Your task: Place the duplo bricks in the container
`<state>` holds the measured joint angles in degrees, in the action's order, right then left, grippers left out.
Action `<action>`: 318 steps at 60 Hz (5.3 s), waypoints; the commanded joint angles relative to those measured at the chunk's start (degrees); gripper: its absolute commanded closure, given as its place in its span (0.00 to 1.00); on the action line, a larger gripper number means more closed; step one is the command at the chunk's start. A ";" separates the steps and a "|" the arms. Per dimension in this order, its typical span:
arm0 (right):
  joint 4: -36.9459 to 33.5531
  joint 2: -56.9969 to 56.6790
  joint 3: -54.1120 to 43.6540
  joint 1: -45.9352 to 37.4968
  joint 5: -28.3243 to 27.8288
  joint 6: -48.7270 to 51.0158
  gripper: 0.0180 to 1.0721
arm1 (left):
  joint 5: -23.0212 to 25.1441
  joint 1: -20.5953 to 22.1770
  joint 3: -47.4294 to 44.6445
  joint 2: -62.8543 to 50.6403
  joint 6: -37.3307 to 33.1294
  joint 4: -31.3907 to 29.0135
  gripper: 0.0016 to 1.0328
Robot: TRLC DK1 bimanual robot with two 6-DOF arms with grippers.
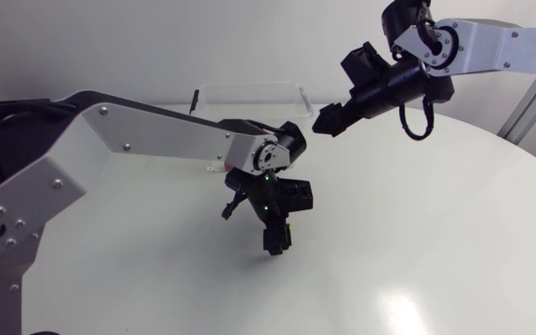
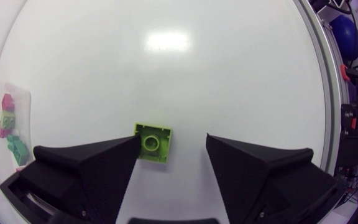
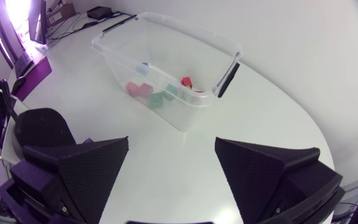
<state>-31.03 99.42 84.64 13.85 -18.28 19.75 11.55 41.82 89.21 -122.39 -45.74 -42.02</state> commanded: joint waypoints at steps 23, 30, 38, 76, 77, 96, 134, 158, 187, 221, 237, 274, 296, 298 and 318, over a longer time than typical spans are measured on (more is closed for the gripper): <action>0.88 -1.86 -2.64 -0.57 -1.40 1.96 0.04 | -1.62 -1.75 2.11 -1.80 -3.13 1.33 0.30; 0.88 -1.86 -2.81 -1.01 -1.67 2.22 0.04 | -1.62 -2.01 2.55 -2.77 -3.40 1.50 0.30; 0.88 -1.95 -3.17 -1.01 -1.76 2.31 0.04 | -1.62 -1.92 2.90 -3.03 -3.40 1.41 0.30; 1.23 -3.62 -5.72 -2.42 -2.11 3.02 0.04 | -3.73 -0.34 6.59 -6.11 -3.22 -5.79 0.87; 1.23 -3.70 -5.80 -2.42 -2.11 3.02 0.04 | -3.73 -0.34 6.50 -5.67 -3.13 -5.79 0.87; 1.41 -7.31 -9.93 -2.95 -2.02 2.58 0.04 | -1.53 -4.65 7.65 6.64 -1.02 -6.32 0.87; 4.31 -21.02 -30.59 -2.86 -1.93 1.43 0.04 | -3.64 -19.32 33.40 -3.03 18.58 9.41 0.87; 4.66 -24.97 -34.46 -2.51 -1.32 0.73 0.04 | -12.43 -22.05 39.20 -10.41 24.55 7.30 0.04; 4.83 -35.17 -35.42 -4.88 7.03 -1.82 0.04 | -20.52 -23.72 16.08 12.26 28.07 13.28 0.04; 7.56 -50.99 -43.77 -13.06 12.04 -2.61 0.04 | -29.92 -26.71 -12.92 38.72 21.92 29.98 0.04; 6.94 -57.67 -47.11 -15.16 17.05 -1.99 0.04 | -32.73 -27.94 -23.38 48.30 22.62 35.52 0.04; 6.33 -73.14 -52.39 -16.31 18.02 -1.29 0.04 | -24.21 -26.79 -36.65 69.39 27.37 32.62 0.04; 5.80 -80.78 -55.55 -16.04 19.95 -1.55 0.05 | -28.34 -27.67 -44.56 84.95 35.10 35.16 0.04; 6.15 -82.01 -56.08 -15.96 20.48 -2.35 0.05 | -28.43 -27.58 -45.18 85.91 35.01 34.90 0.04; 7.38 -90.63 -61.00 -15.16 21.01 -2.26 0.05 | -28.95 -24.16 -47.90 94.53 35.80 29.54 0.04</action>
<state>-23.75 9.69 25.02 -1.93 2.11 18.00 -16.82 16.62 43.42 -29.76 -11.53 -11.86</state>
